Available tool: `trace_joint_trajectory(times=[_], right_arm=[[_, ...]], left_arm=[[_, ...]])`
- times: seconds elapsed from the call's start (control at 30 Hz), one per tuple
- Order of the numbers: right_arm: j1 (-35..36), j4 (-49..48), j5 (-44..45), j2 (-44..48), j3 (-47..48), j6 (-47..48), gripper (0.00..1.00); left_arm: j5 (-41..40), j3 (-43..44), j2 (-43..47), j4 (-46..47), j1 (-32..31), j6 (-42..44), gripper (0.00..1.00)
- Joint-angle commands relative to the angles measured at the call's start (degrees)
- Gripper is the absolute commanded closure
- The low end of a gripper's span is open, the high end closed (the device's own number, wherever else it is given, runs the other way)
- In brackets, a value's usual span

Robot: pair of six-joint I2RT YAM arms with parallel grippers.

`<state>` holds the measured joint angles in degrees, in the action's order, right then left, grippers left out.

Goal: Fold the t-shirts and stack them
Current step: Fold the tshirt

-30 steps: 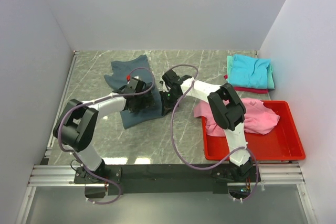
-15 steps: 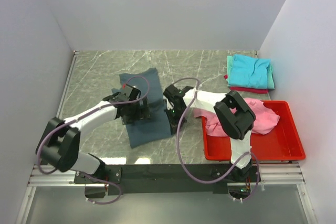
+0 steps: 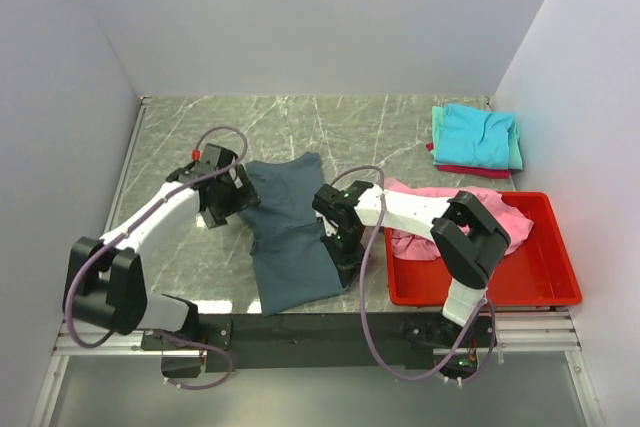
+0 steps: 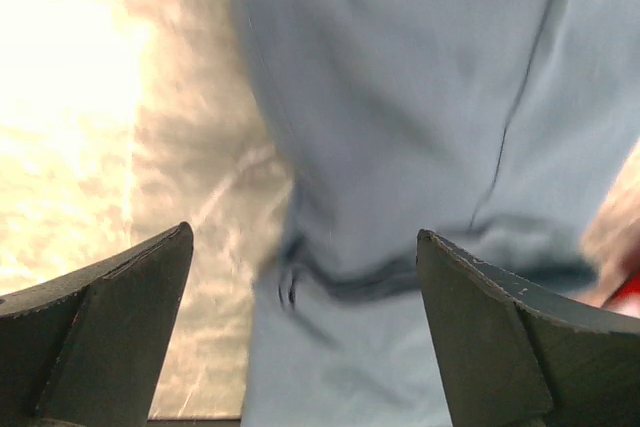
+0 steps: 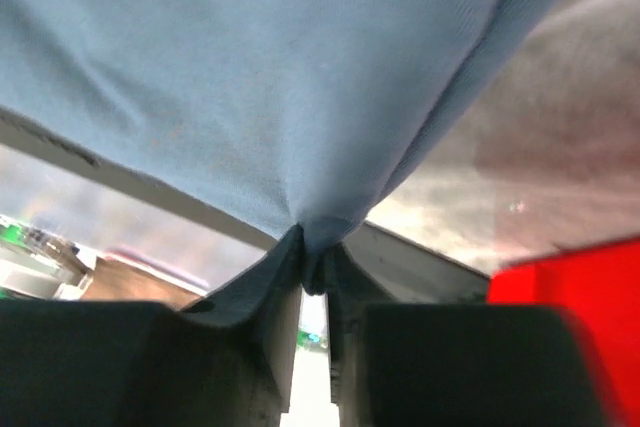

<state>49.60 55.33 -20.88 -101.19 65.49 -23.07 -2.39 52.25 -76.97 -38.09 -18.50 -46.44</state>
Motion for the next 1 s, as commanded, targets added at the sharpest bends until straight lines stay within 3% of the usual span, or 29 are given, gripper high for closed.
trace_joint_trajectory(times=[0.0, 0.07, 0.23, 0.37, 0.5, 0.67, 0.97], right_arm=[[0.76, 5.92, -0.21, 3.19, 3.65, 0.66, 0.77], [0.58, 8.64, 1.46, 3.1, 6.82, 1.09, 0.6], [-0.03, 14.88, 5.67, 1.61, 21.49, 2.24, 0.45], [-3.28, 12.88, 10.06, -1.11, 29.85, 2.5, 0.43], [-9.42, 5.69, 12.53, -3.75, 32.24, 2.24, 0.43], [-13.48, -4.43, 12.54, -9.27, 34.08, 1.98, 0.44], [-14.97, -20.07, 9.46, -15.62, 26.63, -0.48, 0.47]], left_arm=[[-1.04, 7.05, -2.82, 3.18, 2.15, 0.37, 0.01], [-0.77, 9.79, -6.52, 3.54, 3.03, 1.17, 0.01], [1.07, 19.37, -13.01, 6.61, 4.44, 5.03, 0.01], [5.8, 24.38, -17.77, 10.47, 4.44, 6.71, 0.02], [10.12, 28.42, -22.95, 13.91, 3.39, 8.02, 0.09], [8.81, 35.01, -31.74, 13.48, -0.13, 11.1, 0.14], [7.58, 42.66, -41.68, 9.88, -1.01, 9.61, 0.22]])
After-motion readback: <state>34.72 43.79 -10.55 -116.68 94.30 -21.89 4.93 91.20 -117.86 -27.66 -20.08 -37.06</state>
